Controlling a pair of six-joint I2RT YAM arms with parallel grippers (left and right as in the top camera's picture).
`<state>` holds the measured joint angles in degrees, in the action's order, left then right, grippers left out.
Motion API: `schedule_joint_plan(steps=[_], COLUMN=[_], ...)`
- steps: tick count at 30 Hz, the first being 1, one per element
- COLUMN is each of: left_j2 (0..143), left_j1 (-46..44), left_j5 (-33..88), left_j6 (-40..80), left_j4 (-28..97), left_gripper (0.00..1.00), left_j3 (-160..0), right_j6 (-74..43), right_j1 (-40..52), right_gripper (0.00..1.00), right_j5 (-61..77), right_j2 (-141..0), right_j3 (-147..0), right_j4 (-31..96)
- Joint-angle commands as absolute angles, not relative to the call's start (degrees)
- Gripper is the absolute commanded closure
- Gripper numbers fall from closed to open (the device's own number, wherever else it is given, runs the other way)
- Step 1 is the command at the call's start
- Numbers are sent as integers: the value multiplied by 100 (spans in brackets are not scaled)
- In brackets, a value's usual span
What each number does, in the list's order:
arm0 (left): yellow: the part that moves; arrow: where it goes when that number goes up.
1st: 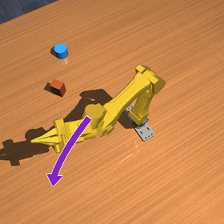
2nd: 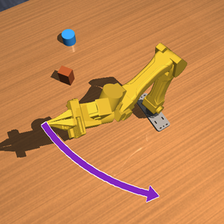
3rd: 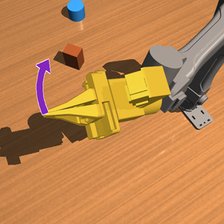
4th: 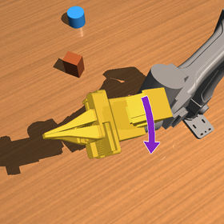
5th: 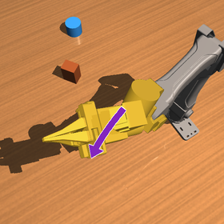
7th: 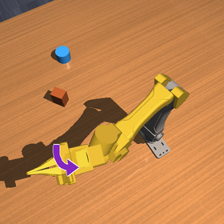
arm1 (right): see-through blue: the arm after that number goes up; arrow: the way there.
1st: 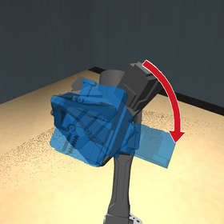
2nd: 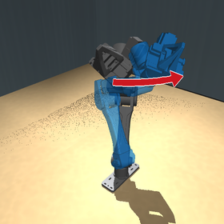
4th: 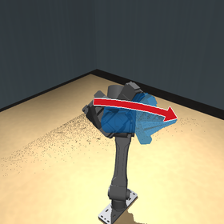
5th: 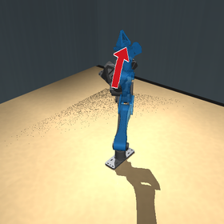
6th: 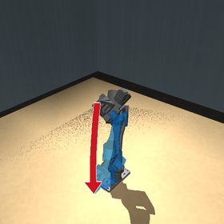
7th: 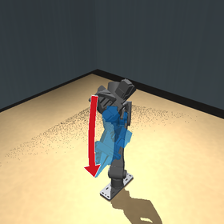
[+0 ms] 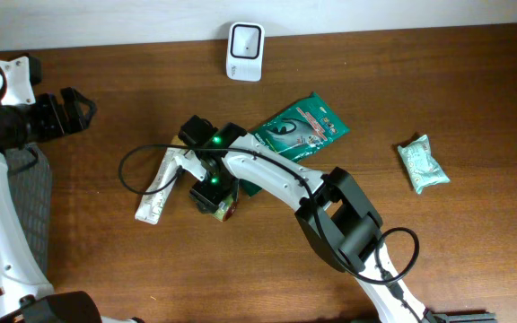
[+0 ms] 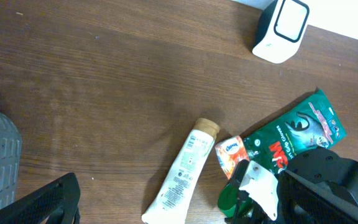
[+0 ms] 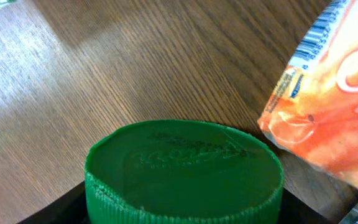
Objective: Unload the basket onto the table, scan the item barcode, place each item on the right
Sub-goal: 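Grasp the green jar by its lid with the right gripper, then lift the green jar toward the scanner with the right gripper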
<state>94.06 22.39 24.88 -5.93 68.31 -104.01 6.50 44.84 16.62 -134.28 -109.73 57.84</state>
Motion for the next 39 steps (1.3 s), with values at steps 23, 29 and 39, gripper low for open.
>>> schedule_joint_plan(steps=[23, 29, 39], left_j2=[9330, 9330, 9330], left_j1=[2239, 2239, 2239], left_j5=[2569, 2569, 2569], left_j6=[-521, -521, -521], left_j4=[6823, 6823, 6823], left_gripper=[1, 1, 1], left_j3=[-10506, -10506, -10506], right_j6=[836, 845, 1350], right_j1=[3489, 3441, 3428], right_gripper=[57, 57, 55], right_j5=[1367, 1109, 1111], right_j2=[-13266, -13644, -14302], right_j3=[-13292, -11869, -11314], right_j4=[4211, 991, -14])
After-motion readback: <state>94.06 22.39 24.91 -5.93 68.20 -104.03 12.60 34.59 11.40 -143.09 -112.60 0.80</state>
